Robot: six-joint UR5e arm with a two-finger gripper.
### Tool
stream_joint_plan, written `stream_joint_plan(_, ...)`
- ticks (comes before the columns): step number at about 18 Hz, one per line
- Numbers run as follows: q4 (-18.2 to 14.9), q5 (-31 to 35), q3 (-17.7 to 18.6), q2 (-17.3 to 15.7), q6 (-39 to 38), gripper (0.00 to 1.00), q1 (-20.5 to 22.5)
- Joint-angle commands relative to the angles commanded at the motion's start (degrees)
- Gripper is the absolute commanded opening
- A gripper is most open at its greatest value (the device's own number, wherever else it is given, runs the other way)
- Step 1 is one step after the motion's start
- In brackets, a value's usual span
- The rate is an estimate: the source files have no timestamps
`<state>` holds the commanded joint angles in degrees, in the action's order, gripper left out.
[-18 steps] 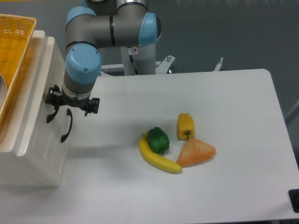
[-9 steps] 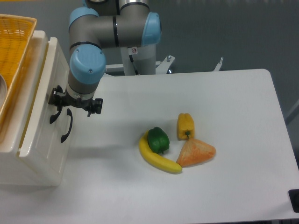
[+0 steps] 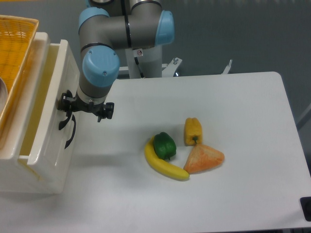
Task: Slide open the top white drawer
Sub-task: 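Pull the upper drawer handle outward, sliding the drawer out of the cabinet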
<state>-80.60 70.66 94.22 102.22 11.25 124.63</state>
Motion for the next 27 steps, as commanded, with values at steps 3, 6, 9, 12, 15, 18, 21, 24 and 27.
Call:
stream_joint_plan(3,0.0,0.0,0.0,0.0,2.5,1.0,1.0)
stream_joint_plan(6,0.0,0.1,0.0,0.1,4.2,1.0,1.5)
stream_joint_plan(9,0.0,0.0,0.0,0.0,5.5,1.0,2.4)
stream_joint_plan(12,-0.5,0.0,0.0,0.0,7.2,1.0,2.8)
stream_joint_plan(15,-0.8,0.0,-0.1,-0.1,8.5,1.0,3.2)
stream_joint_plan(18,-0.8,1.0,-0.3,-0.1,9.8,1.0,3.6)
stream_joint_plan(21,-0.8,1.3,-0.4,-0.2,11.2,1.0,4.3)
stream_joint_plan(24,-0.8,1.6,-0.4,-0.1,11.3,1.0,4.8)
stream_joint_plan(27,-0.9,1.7,-0.7,-0.1,12.4,1.0,5.4)
